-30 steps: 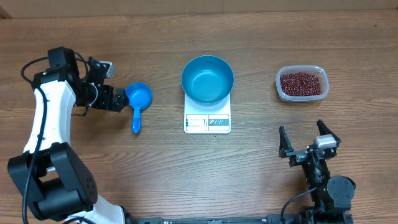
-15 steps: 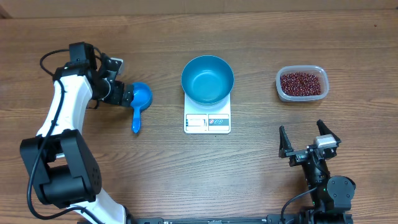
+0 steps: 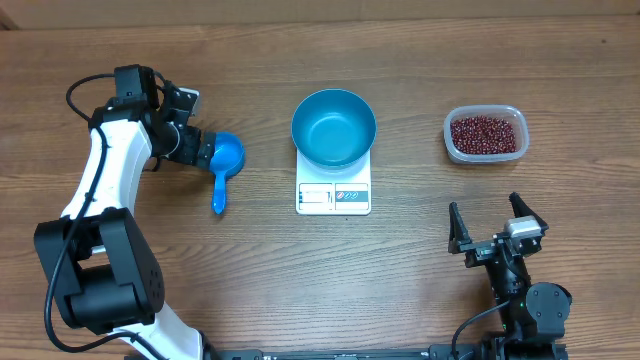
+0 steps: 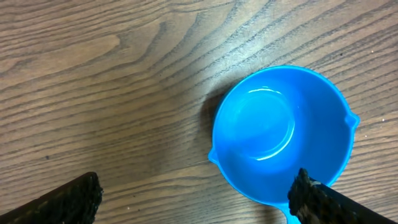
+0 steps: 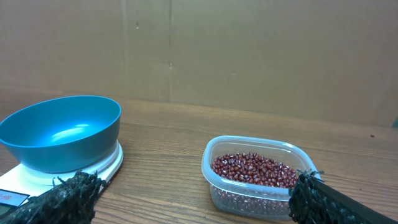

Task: Scoop item into bowl and weigh 150g on scale
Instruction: 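Move the left gripper forward over the blue scoop's cup, then lower the left gripper and close it on the blue scoop's rim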

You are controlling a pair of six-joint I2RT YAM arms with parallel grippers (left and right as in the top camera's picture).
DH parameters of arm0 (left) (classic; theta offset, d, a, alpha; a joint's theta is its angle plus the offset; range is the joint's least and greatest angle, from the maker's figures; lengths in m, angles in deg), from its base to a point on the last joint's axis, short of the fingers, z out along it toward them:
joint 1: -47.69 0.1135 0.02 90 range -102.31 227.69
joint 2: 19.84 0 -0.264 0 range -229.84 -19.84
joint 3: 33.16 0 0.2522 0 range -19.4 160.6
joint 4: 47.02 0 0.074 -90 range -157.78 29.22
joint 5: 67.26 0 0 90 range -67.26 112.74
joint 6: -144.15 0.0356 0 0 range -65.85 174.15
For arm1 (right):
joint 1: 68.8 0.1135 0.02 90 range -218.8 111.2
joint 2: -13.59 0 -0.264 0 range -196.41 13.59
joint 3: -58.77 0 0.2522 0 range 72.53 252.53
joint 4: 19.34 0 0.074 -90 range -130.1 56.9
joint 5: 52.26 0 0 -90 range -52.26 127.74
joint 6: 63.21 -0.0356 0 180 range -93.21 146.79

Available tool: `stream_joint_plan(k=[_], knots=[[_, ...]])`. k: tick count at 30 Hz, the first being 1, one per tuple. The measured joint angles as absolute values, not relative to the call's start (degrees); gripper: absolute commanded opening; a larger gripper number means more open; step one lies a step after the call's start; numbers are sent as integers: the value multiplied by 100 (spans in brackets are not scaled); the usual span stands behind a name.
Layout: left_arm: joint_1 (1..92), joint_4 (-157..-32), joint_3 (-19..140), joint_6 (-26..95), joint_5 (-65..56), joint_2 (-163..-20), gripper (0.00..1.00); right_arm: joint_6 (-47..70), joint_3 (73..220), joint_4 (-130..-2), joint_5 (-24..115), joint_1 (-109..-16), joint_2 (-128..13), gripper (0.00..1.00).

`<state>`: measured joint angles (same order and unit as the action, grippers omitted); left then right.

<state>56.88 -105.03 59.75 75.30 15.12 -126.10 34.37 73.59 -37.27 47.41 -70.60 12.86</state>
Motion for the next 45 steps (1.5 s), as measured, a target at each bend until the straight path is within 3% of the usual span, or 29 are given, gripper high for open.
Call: stream_joint_plan(k=[13, 45], knots=[[5688, -10180, 5980, 7401, 1554, -13259, 100, 3437, 7359, -3729, 4739, -7060, 1286, 100], [5446, -9891, 5980, 7379, 1621, -13259, 99, 3437, 7359, -3727, 4739, -7060, 1286, 100]])
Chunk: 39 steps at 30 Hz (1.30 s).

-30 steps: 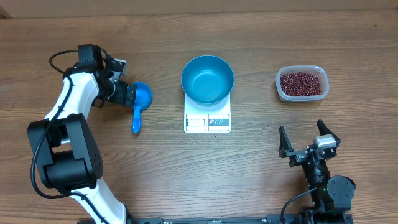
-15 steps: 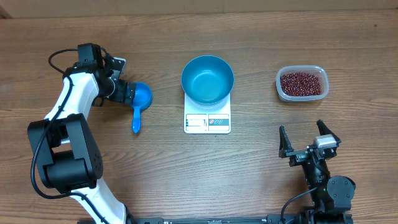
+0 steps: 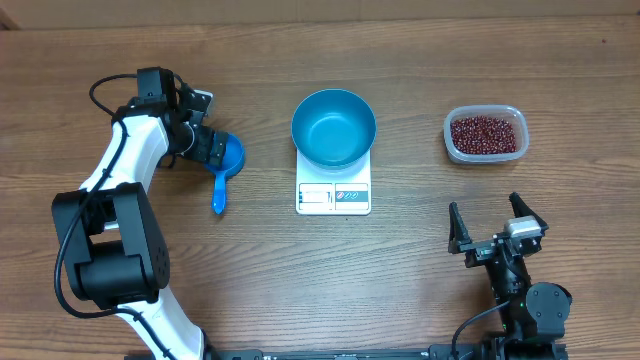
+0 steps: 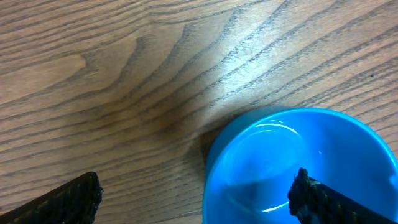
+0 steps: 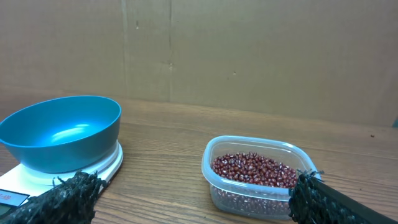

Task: Scoop item into bowl and weigh 150g on scale
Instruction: 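Lower the left gripper and close it on the blue scoop's rim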

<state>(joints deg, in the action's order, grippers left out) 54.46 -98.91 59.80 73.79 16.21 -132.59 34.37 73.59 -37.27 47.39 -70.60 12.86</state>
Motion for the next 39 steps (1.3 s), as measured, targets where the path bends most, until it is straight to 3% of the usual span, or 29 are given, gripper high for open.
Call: stream_joint_plan(k=[39], knots=[[5446, -9797, 5890, 7377, 1702, -13536, 100, 3437, 7359, -3729, 4741, -7060, 1286, 100]])
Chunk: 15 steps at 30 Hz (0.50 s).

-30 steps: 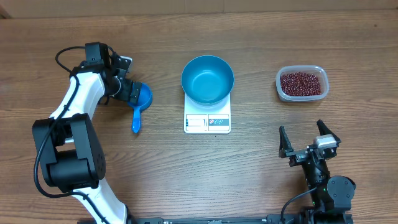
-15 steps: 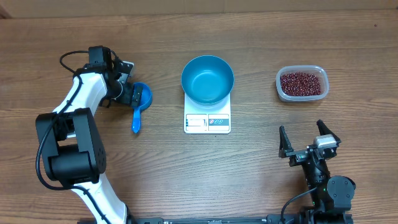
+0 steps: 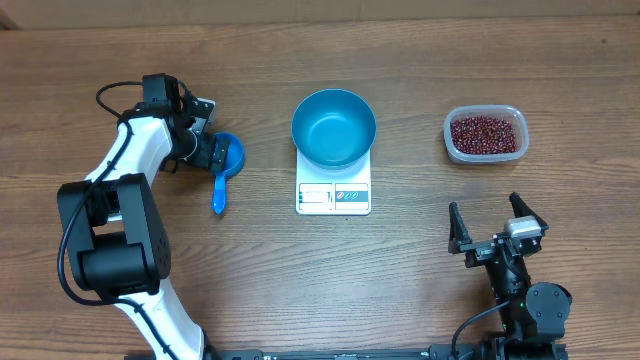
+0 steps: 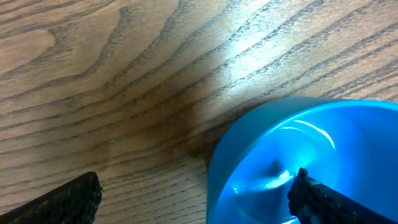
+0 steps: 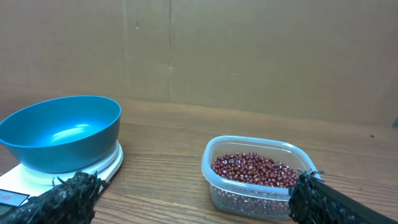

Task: Scoop item into bowl and weigh 150g on scale
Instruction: 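Lower the left gripper and close it on the blue scoop's rim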

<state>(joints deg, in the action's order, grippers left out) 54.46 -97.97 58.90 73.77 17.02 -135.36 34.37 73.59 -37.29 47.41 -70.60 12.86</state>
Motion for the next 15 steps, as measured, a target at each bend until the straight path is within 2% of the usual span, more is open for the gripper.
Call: stream_joint_plan(k=[4, 15], knots=[[5446, -9797, 5890, 7377, 1702, -13536, 100, 3439, 7359, -3727, 4739, -7060, 1286, 100], [5446, -9797, 5890, 7364, 1702, -13536, 63, 3441, 7359, -3727, 4739, -7060, 1286, 100]])
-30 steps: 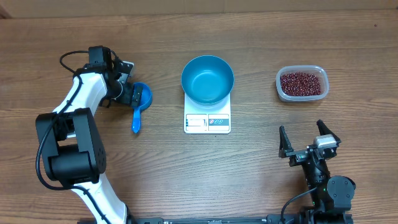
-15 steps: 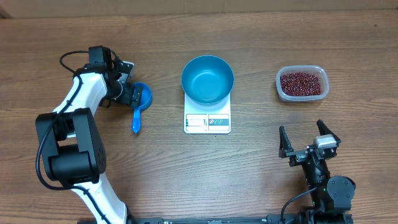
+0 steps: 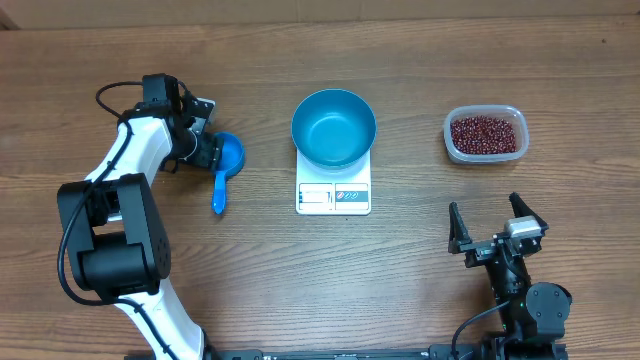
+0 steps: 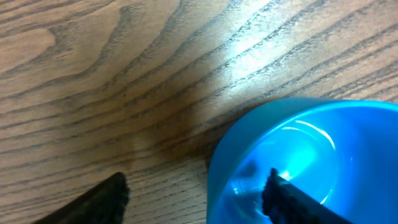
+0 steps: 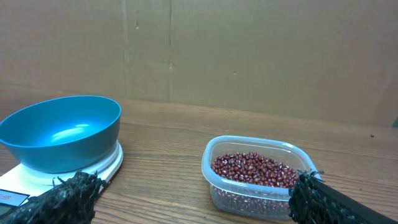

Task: Scoop item into bowl and weigh 150g on scale
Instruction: 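Lower the left gripper and close it on the blue scoop's rim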

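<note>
A blue scoop [image 3: 226, 162] lies on the table left of the scale, its handle toward the front. My left gripper [image 3: 206, 150] is down at the scoop's cup [image 4: 298, 162] and open, one finger inside the cup and the other outside on the wood, astride the rim. The blue bowl [image 3: 334, 127] stands empty on the white scale [image 3: 333, 197]. Red beans [image 3: 485, 133] fill a clear tub at the right. My right gripper [image 3: 497, 226] rests open near the front right, holding nothing.
The right wrist view shows the bowl [image 5: 59, 132] on the scale at the left and the tub of beans [image 5: 255, 171] ahead, with a brown cardboard wall [image 5: 249, 56] behind the table.
The left gripper's fingers have come closer together across the rim of the scoop's cup. The scoop, the bowl and the right arm stay where they were.
My left gripper first hung open above the scoop's cup, the whole cup in its view. It then stood lower and closer, with one finger over the cup. Later it was astride the rim, and now its fingers are narrower there. The right arm stayed still.
</note>
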You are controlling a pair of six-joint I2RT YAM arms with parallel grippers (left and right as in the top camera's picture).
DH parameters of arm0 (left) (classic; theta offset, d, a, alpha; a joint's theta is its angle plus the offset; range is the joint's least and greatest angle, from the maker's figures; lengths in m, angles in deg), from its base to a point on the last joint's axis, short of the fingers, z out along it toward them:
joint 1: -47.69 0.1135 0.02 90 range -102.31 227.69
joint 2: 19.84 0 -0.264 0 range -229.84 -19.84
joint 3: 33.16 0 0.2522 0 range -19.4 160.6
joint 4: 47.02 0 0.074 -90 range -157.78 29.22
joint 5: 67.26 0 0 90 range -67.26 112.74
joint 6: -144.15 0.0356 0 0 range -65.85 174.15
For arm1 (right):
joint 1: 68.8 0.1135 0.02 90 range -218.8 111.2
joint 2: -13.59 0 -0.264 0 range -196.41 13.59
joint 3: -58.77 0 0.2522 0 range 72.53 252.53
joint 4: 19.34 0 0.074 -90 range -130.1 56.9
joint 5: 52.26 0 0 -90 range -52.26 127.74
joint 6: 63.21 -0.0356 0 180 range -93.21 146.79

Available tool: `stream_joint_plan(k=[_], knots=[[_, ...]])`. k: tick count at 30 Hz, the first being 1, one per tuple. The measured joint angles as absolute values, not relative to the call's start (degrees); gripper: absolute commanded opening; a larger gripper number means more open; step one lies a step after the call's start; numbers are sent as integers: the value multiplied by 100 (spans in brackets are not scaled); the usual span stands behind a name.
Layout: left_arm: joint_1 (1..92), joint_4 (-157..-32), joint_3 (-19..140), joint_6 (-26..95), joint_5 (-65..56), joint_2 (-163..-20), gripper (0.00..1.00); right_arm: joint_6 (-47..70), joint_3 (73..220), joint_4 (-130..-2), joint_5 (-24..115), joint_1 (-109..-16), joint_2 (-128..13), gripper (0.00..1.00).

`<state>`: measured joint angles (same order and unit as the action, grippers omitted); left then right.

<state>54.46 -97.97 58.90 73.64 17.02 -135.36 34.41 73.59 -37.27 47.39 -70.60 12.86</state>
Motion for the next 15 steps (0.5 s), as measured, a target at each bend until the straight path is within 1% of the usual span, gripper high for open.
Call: stream_joint_plan(k=[10, 14, 15], knots=[[5446, -9780, 5890, 7355, 1702, -13536, 41, 3437, 7359, -3729, 4739, -7060, 1286, 100], [5446, -9775, 5890, 7357, 1702, -13536, 37, 3437, 7359, -3729, 4741, -7060, 1286, 100], [5446, -9775, 5890, 7355, 1702, -13536, 34, 3437, 7359, -3727, 4741, -7058, 1286, 100]])
